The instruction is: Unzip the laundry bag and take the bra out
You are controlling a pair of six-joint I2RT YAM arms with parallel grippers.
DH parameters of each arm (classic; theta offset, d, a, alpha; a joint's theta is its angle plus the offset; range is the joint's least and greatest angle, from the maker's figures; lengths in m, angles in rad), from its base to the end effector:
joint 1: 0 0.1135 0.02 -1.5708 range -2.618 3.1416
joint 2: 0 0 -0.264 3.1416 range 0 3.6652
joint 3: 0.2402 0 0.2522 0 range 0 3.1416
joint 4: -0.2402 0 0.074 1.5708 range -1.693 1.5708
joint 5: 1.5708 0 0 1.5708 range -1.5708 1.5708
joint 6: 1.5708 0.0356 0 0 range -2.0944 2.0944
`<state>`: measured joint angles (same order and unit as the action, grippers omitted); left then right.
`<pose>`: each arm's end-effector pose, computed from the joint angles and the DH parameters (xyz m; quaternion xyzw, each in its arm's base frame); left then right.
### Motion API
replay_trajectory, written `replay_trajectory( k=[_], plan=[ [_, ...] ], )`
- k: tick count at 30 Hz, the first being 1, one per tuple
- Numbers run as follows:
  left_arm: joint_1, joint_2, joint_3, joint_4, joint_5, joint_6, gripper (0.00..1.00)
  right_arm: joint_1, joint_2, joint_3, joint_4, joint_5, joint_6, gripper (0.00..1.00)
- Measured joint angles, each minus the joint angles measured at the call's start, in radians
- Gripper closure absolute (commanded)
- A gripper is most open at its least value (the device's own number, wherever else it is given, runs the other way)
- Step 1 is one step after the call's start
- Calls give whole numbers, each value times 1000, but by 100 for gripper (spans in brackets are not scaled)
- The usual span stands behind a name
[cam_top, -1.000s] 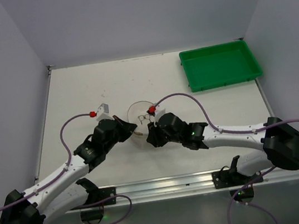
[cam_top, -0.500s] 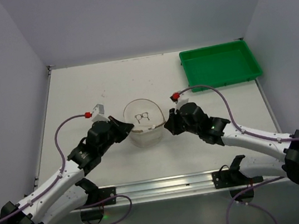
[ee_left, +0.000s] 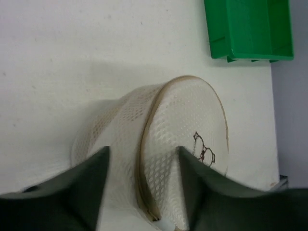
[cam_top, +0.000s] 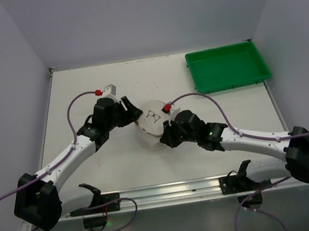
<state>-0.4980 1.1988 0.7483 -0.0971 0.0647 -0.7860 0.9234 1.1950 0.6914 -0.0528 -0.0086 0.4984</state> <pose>0.2310 -0.1282 0.2498 -0.1094 0.8648 -0.3156 0.3750 0.1564 0.2073 0.2355 -0.1864 0.8540 0.3198 0.3656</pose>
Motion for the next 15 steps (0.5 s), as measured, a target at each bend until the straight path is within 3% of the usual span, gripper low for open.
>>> replay_trajectory(
  k=[1,5,8,11,15],
  plan=[
    [3,21,32,0,0,10,1,32,46,28,10,1,13,100],
    [6,8,87,-27,-50,-17,0,89,159,99,66,-9,62,100],
    [7,-92,40,-61,-105,-68,0,93,227,149,93,-8,85,100],
    [7,-247,-76,-90,-136,-126,6,92,268,177,113,-8,95,100],
    [4,-309,-173,-87,-116,-183,17,92,286,191,123,-8,97,100]
  ],
)
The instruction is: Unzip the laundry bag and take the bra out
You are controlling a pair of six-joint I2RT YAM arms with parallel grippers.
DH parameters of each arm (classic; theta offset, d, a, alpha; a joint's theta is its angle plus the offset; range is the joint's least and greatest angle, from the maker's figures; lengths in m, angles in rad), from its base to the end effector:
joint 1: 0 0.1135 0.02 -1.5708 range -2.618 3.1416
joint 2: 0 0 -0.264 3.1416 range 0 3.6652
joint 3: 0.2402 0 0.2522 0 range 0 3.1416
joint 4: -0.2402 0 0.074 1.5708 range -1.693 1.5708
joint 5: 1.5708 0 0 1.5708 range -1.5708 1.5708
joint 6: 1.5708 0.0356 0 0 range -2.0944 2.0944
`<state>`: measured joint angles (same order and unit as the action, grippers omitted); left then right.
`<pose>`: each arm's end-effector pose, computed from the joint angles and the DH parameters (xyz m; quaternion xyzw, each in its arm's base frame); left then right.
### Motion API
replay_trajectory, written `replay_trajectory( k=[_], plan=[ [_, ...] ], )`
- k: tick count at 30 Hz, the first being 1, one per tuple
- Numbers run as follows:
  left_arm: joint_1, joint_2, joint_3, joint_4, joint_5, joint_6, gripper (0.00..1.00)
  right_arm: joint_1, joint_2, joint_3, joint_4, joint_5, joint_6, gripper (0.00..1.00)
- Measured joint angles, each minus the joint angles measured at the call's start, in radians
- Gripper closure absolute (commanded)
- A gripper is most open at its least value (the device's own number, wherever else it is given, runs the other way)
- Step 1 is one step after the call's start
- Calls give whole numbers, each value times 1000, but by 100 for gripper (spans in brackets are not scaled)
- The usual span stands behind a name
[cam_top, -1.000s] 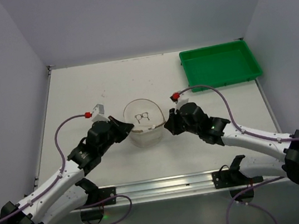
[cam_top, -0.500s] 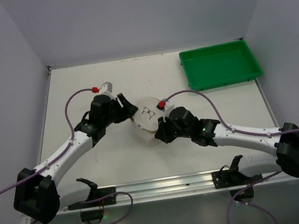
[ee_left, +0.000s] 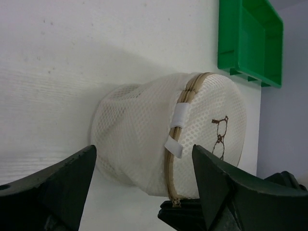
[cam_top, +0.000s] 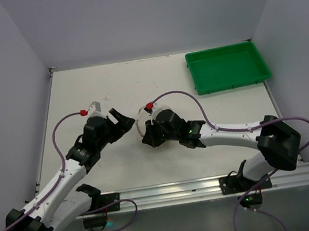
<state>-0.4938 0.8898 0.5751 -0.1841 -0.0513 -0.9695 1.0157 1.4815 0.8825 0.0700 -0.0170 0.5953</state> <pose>0.1783 -0.0939 0.2474 -0.2152 0.8322 -0.3247 0.3946 0.1719 0.2784 0.2326 -0.1851 0.8474 0.3640 0.3394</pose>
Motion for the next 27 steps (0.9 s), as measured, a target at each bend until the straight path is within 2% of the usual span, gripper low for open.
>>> replay_trajectory(
  k=[5,6,8,9,10,11,12,15,18,24,27],
  plan=[
    [-37,105,-8,47,37,-26,35,0,3,2,6,0,0,100],
    [-47,124,-8,62,43,-29,44,0,2,2,6,0,0,100],
    [-68,156,-8,95,50,-40,53,0,2,2,6,2,0,100],
    [-76,170,-8,114,55,-44,70,0,2,2,5,5,0,100],
    [-84,182,-8,130,57,-51,79,0,2,2,4,7,0,100],
    [-89,190,-8,142,61,-54,96,0,2,2,3,8,-1,100],
    [-92,195,-8,150,63,-61,100,0,0,1,2,10,-3,100],
    [-98,194,-7,161,66,-60,100,-3,-21,-23,-3,27,-13,100],
    [-97,180,-5,145,63,-59,100,-38,-114,-107,-4,23,-22,100],
    [-56,137,24,102,65,-4,100,-269,-372,-286,-66,42,-59,100],
    [-56,144,52,85,89,46,100,-292,-412,-289,-73,32,-84,100]
  ],
)
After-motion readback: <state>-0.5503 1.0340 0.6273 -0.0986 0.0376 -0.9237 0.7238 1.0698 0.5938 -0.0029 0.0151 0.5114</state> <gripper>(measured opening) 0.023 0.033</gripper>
